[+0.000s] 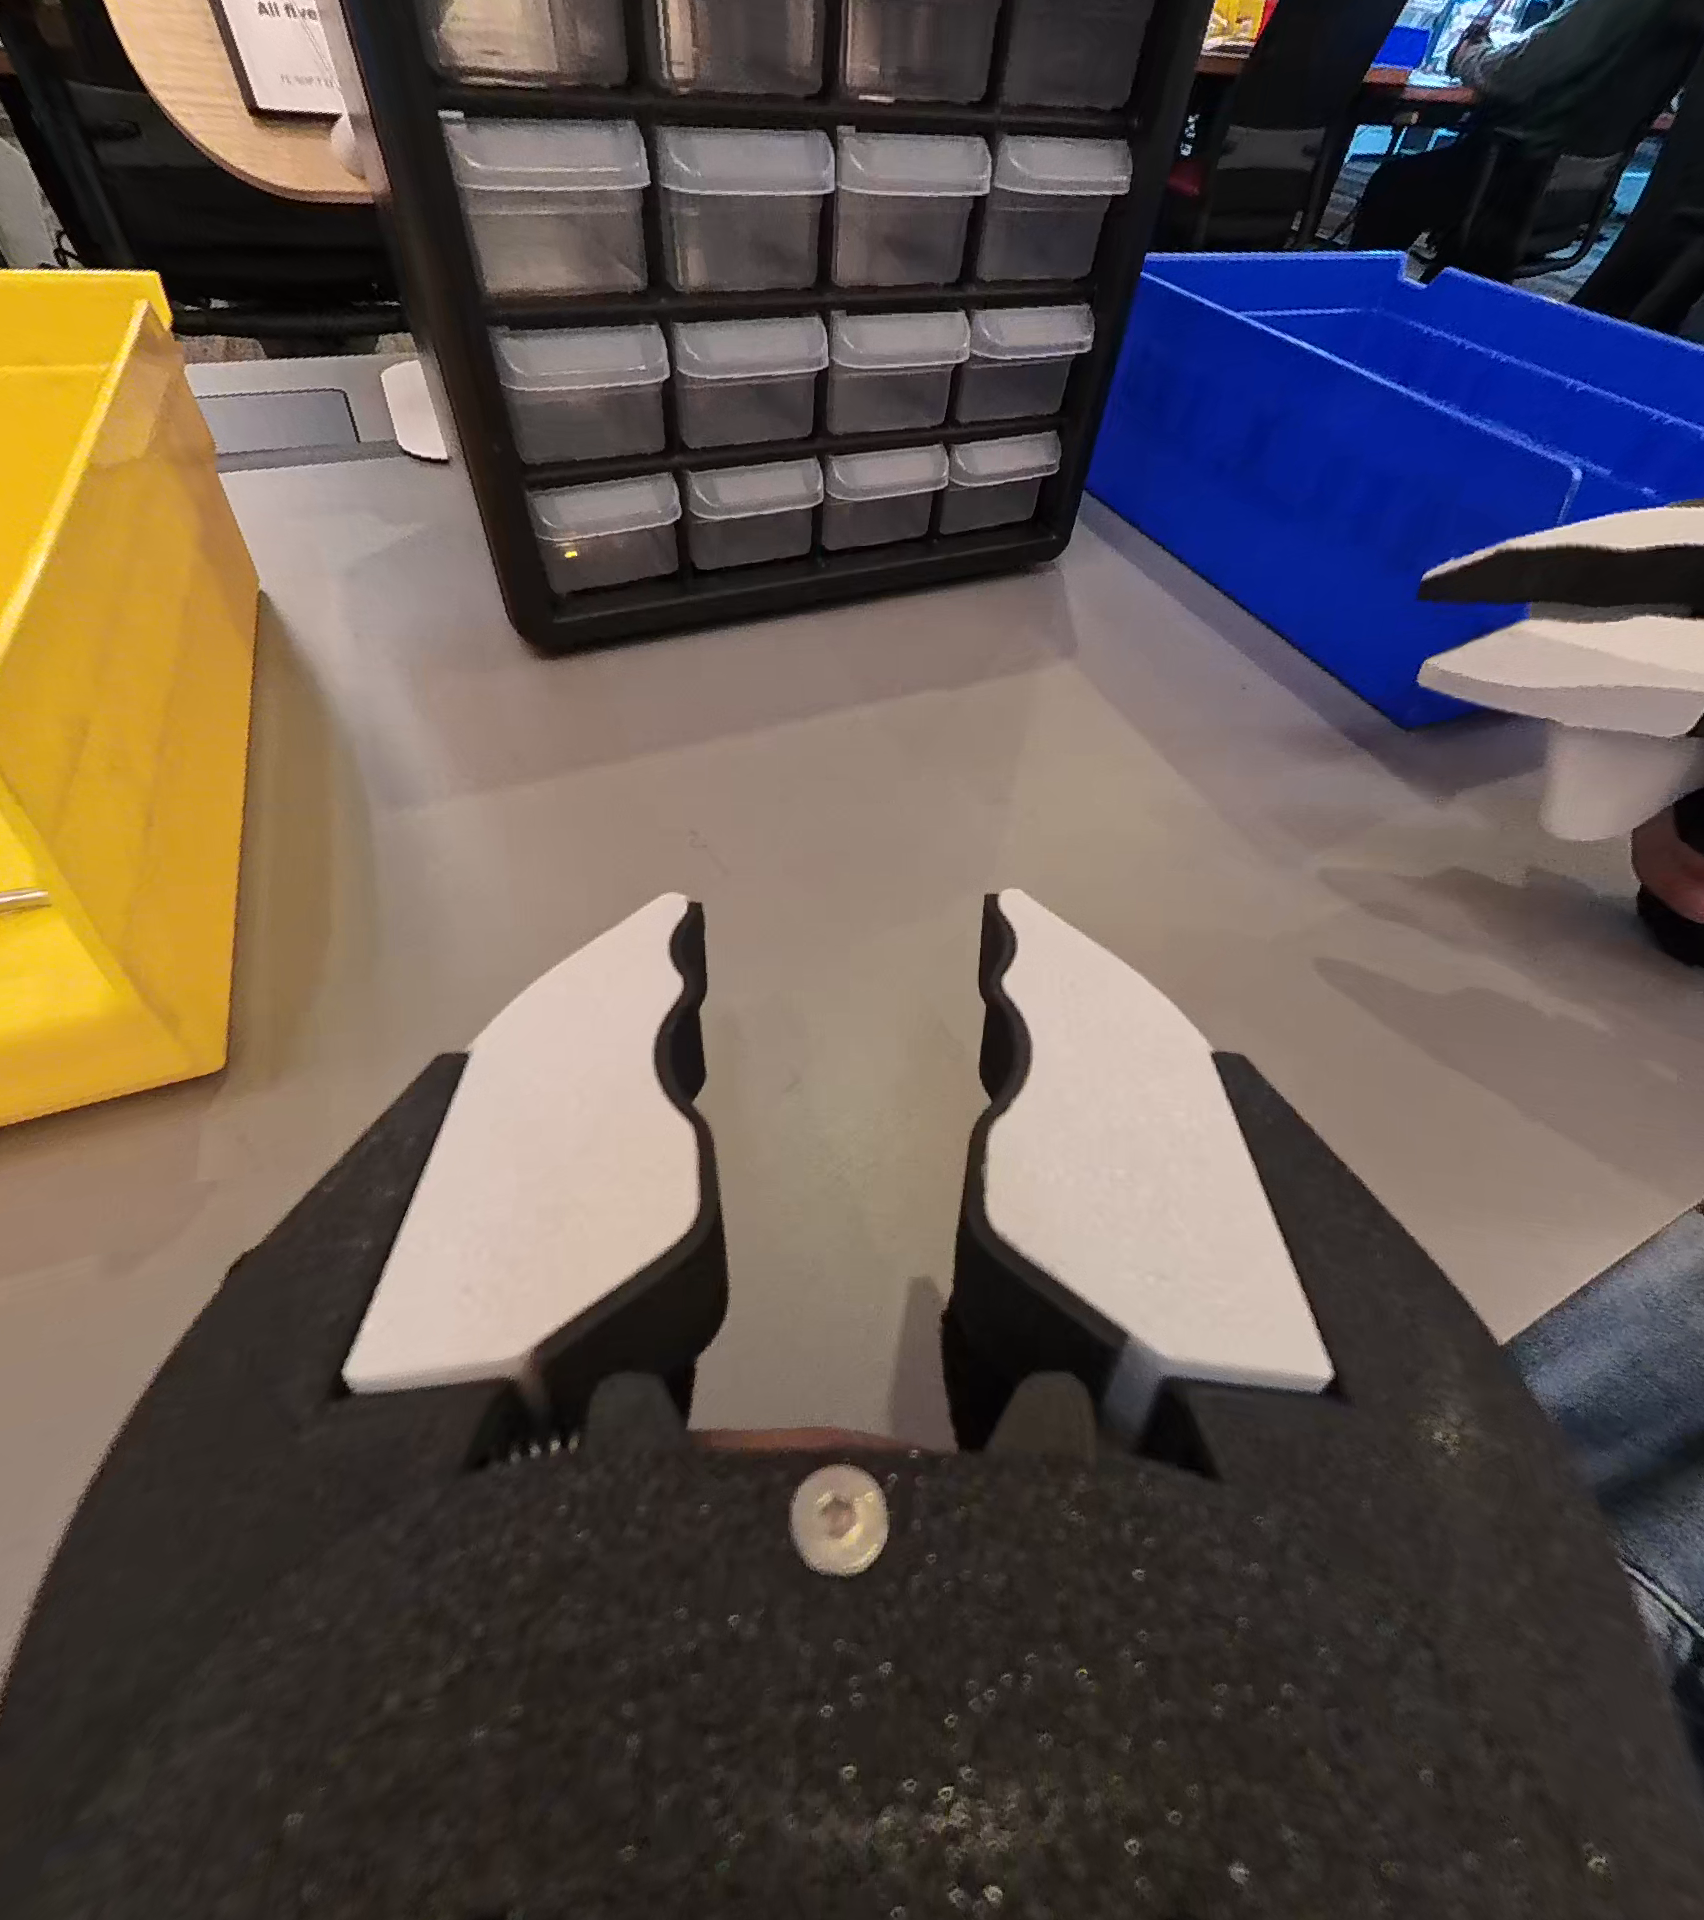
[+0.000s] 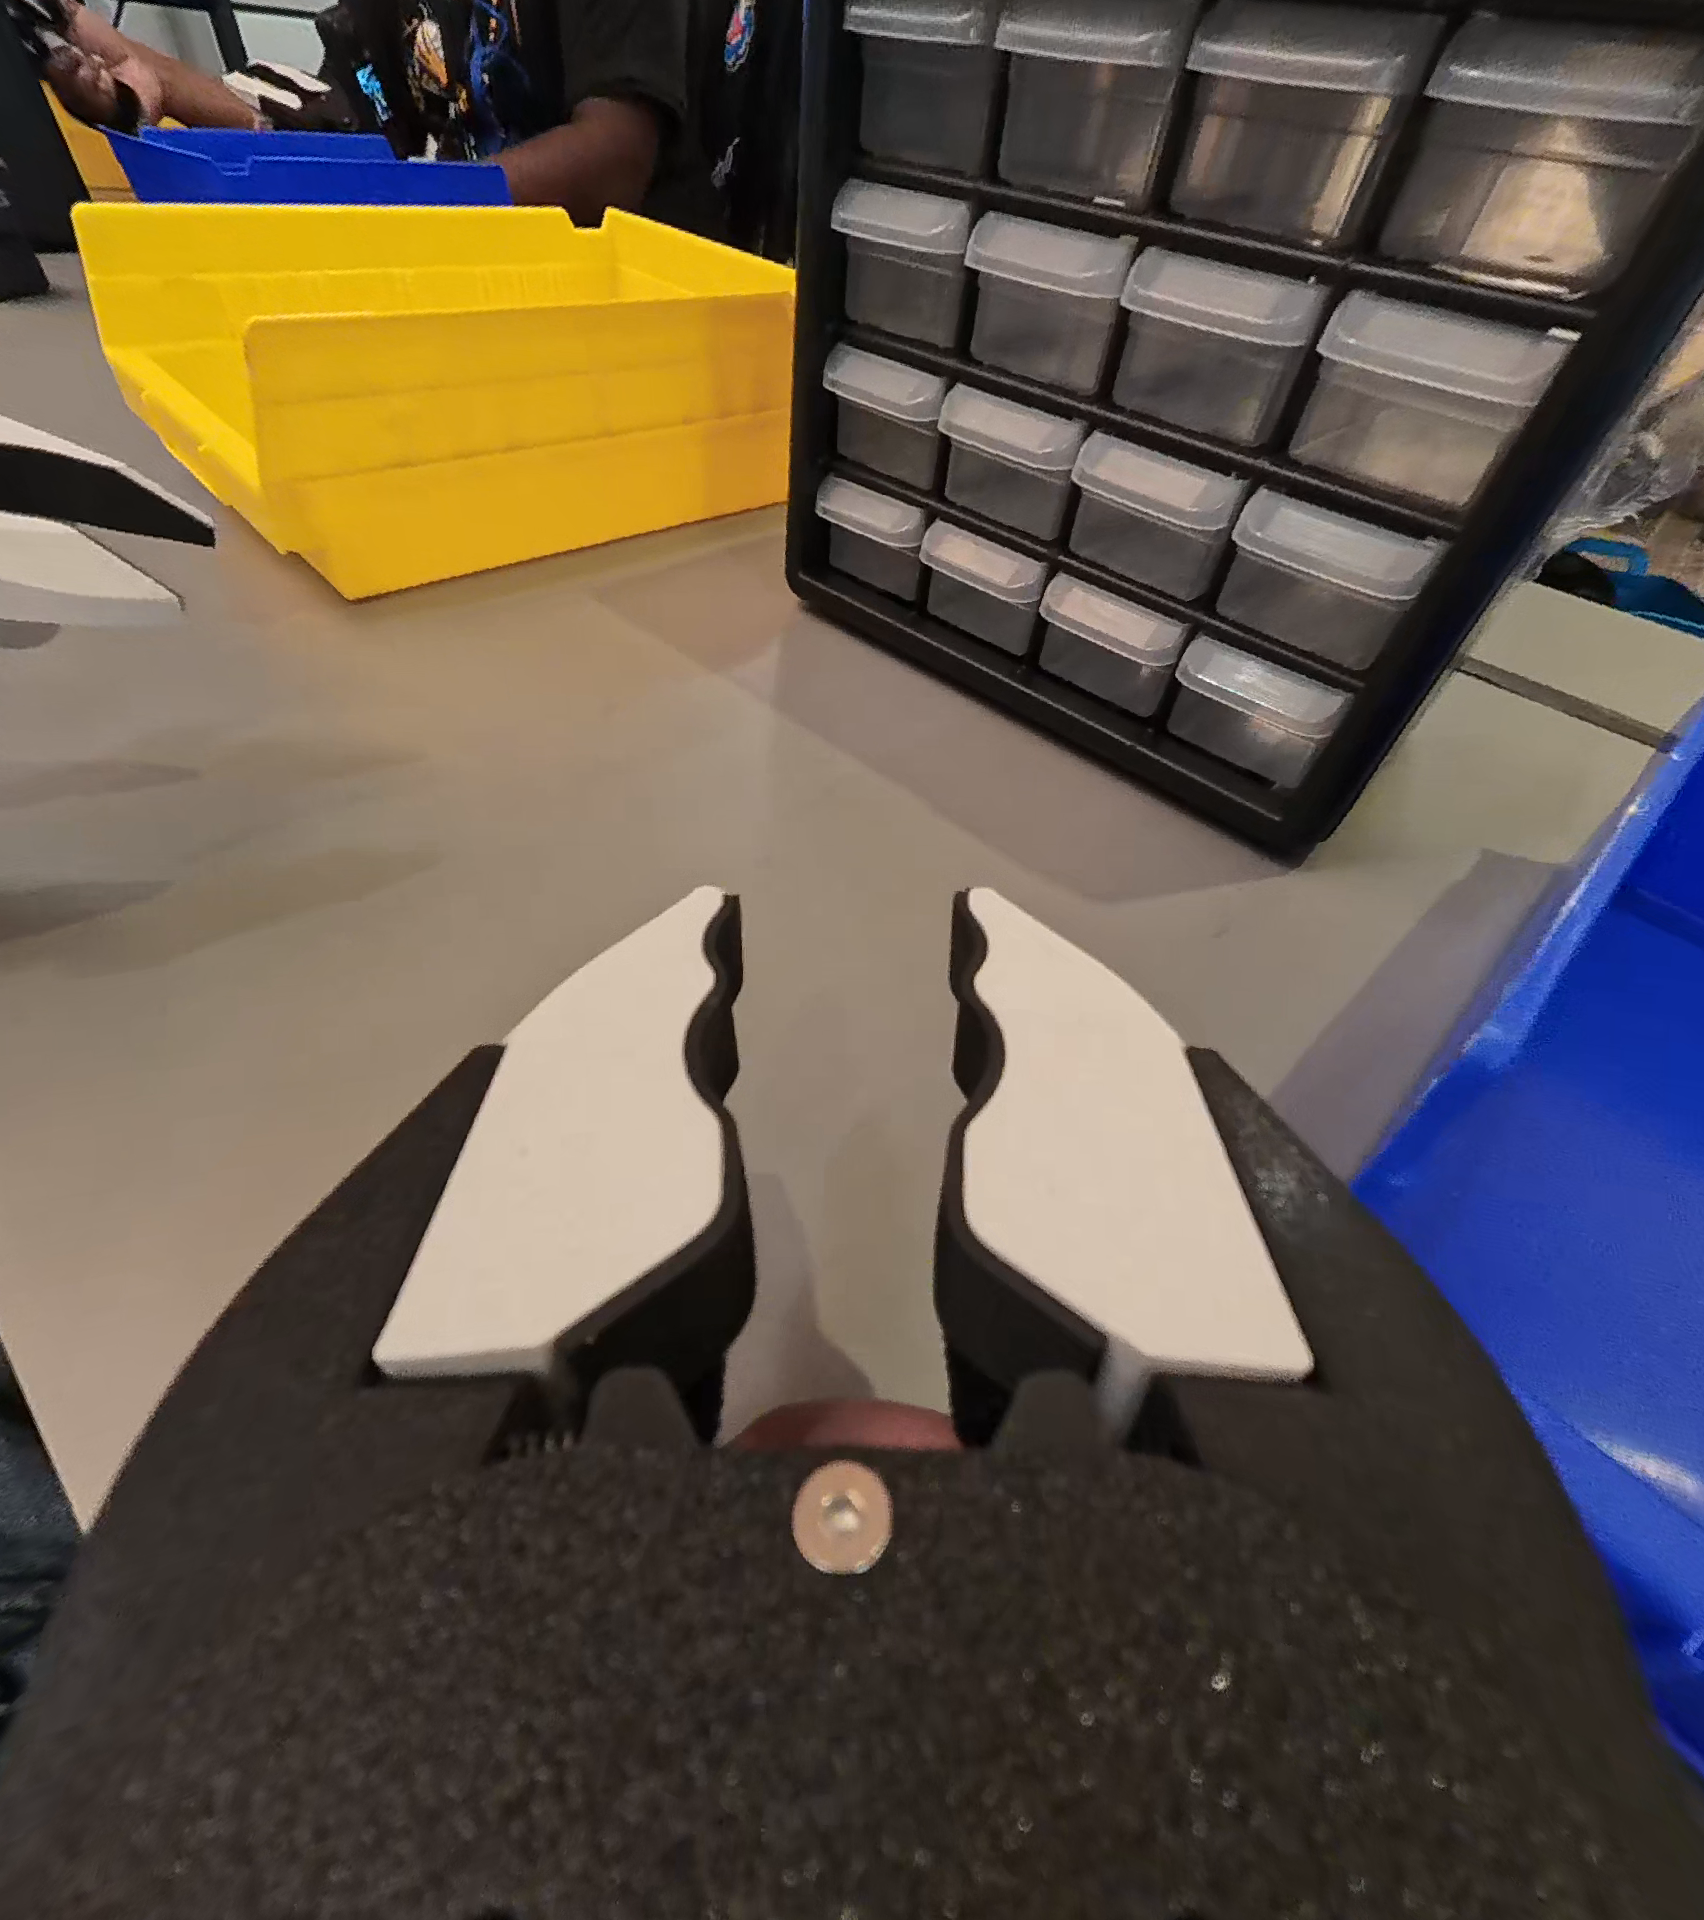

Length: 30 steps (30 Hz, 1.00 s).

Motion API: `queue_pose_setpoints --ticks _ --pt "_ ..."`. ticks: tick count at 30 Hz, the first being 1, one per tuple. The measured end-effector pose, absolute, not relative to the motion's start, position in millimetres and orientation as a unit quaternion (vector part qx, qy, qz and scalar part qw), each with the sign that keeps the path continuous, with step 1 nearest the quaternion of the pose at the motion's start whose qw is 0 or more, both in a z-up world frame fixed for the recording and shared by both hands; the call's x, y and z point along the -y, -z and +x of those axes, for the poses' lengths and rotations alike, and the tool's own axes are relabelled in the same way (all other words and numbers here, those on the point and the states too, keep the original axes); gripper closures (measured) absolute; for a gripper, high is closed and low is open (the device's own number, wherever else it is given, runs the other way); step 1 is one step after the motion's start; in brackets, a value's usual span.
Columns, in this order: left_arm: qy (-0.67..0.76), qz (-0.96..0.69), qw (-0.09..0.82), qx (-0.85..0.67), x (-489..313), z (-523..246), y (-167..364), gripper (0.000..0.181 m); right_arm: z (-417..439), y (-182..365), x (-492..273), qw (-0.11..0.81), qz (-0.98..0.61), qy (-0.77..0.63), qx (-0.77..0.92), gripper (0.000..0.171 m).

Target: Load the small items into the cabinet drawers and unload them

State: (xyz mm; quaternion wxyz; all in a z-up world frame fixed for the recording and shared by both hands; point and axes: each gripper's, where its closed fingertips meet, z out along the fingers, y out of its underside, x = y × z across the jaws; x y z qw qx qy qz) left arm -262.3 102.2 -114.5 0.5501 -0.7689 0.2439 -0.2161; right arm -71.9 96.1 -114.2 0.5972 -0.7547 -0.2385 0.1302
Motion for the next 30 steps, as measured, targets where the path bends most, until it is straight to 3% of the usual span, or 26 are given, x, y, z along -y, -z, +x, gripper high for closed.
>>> queue_pose_setpoints --ticks 21,27,30 --pt "0.208 -0.785 0.529 -0.247 -102 -260 125 0.13 -71 119 -97 0.59 -0.761 -0.117 0.245 0.133" --pt "-0.149 -0.728 0.604 -0.289 -131 -294 97 0.138 -72 120 -97 0.588 -0.761 -0.113 0.249 0.133" --pt "-0.258 -0.659 0.611 -0.355 -148 -280 84 0.14 -72 121 -98 0.586 -0.763 -0.111 0.25 0.133"
